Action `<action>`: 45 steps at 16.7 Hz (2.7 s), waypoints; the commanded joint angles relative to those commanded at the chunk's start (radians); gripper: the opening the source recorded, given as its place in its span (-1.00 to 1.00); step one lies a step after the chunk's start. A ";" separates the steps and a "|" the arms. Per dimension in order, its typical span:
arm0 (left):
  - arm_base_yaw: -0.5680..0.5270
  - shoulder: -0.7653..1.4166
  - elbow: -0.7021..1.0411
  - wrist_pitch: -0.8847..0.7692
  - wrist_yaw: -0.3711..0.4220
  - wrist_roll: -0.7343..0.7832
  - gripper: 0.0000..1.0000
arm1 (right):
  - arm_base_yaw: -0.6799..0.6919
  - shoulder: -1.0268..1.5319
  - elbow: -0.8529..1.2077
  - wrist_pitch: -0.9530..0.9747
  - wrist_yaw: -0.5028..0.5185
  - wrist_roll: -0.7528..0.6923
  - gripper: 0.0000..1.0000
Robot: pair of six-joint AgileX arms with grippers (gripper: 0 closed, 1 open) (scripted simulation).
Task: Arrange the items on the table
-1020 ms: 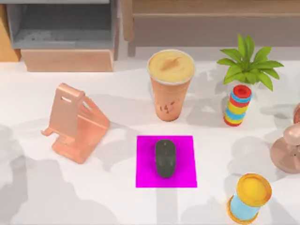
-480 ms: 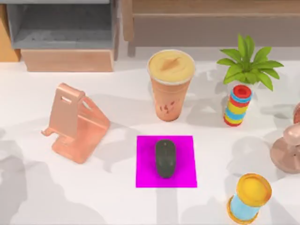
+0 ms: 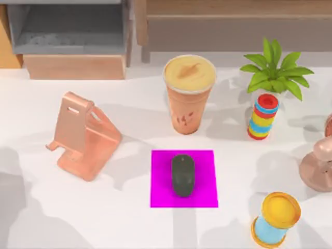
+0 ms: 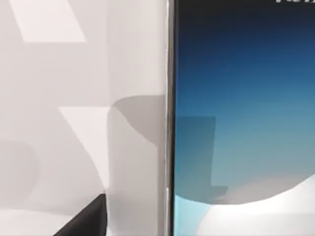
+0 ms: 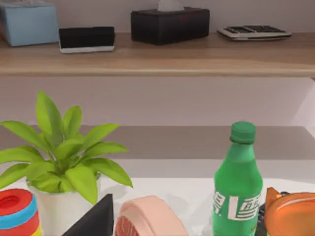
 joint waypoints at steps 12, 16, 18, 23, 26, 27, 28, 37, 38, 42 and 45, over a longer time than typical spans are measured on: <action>0.000 0.004 -0.004 0.006 0.000 0.000 -0.21 | 0.000 0.000 0.000 0.000 0.000 0.000 1.00; 0.000 0.004 -0.004 0.006 0.000 0.000 -0.81 | 0.000 0.000 0.000 0.000 0.000 0.000 1.00; 0.000 0.004 -0.004 0.006 0.000 0.000 -1.00 | 0.000 0.000 0.000 0.000 0.000 0.000 1.00; 0.000 0.004 -0.004 0.006 0.000 0.000 -1.00 | 0.000 0.000 0.000 0.000 0.000 0.000 1.00; -0.002 -0.031 0.011 -0.030 0.014 -0.008 -1.00 | 0.000 0.000 0.000 0.000 0.000 0.000 1.00; -0.001 -0.033 0.013 -0.034 0.015 -0.009 -1.00 | 0.000 0.000 0.000 0.000 0.000 0.000 1.00; -0.001 -0.040 0.021 -0.049 0.015 -0.009 -1.00 | 0.000 0.000 0.000 0.000 0.000 0.000 1.00; -0.003 -0.095 0.072 -0.160 0.014 -0.009 -1.00 | 0.000 0.000 0.000 0.000 0.000 0.000 1.00; -0.003 -0.096 0.072 -0.159 0.014 -0.010 -1.00 | 0.000 0.000 0.000 0.000 0.000 0.000 1.00; -0.057 -0.170 0.041 -0.095 0.044 -0.070 -1.00 | 0.000 0.000 0.000 0.000 0.000 0.000 1.00; -0.142 -0.275 -0.014 0.006 0.088 -0.159 -1.00 | 0.000 0.000 0.000 0.000 0.000 0.000 1.00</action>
